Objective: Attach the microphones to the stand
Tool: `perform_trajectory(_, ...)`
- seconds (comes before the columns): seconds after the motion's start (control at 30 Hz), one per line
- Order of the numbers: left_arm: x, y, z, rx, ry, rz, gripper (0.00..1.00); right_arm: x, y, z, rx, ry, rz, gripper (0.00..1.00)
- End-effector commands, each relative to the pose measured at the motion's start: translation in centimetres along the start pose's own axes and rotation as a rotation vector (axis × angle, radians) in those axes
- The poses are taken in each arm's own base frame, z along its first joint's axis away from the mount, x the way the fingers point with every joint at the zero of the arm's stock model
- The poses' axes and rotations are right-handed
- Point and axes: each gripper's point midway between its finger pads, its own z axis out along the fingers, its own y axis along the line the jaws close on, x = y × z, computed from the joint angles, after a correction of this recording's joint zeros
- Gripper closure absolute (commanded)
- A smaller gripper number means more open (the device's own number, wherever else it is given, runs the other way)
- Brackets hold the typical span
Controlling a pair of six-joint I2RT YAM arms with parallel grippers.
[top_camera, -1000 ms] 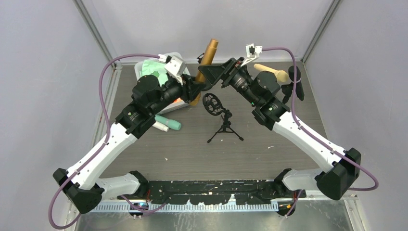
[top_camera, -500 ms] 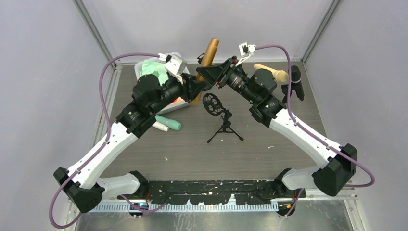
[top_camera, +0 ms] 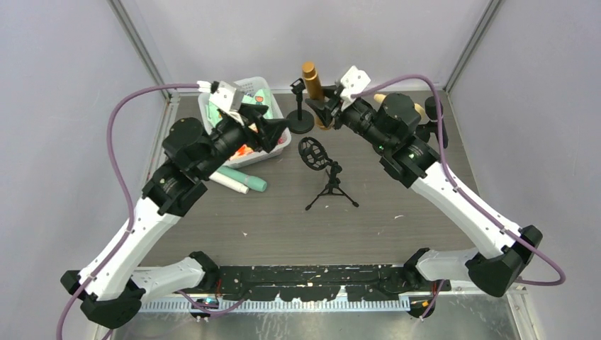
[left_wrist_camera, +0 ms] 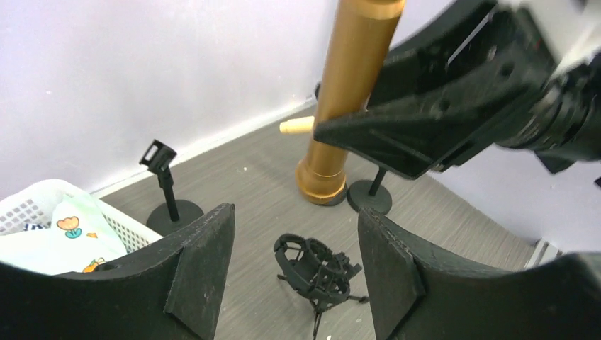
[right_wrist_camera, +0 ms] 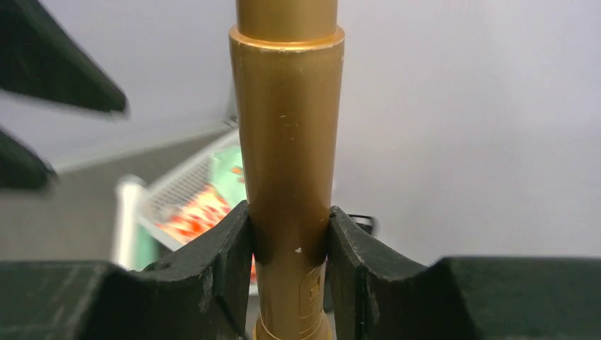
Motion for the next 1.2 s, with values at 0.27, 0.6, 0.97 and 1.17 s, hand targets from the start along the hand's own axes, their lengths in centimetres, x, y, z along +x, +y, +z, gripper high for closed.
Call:
perform_trajectory(0.27,-8.7,-2.5,-1.4,0.055,-0.043,-0.105,0.34,1.5,-2.7,-4.9,-0.058,0.149,-1.086,0.85)
perform_trajectory(0.6,-4.0,-4.4,2.0,0.155,0.242,-0.153,0.34,1.0,-1.1,-5.1,-0.119,0.227,-1.381,0.84)
perform_trajectory(0.97,0.5,-5.4,2.3,0.246,0.404,-0.138,0.39,-1.4,0.4,-5.2,-0.127,0.21,-1.46,0.82)
perform_trajectory(1.17,2.8,-5.8,1.8,0.281,0.483,-0.145,0.4,-1.8,0.2,-5.2,-0.121,0.214,-1.476,0.81)
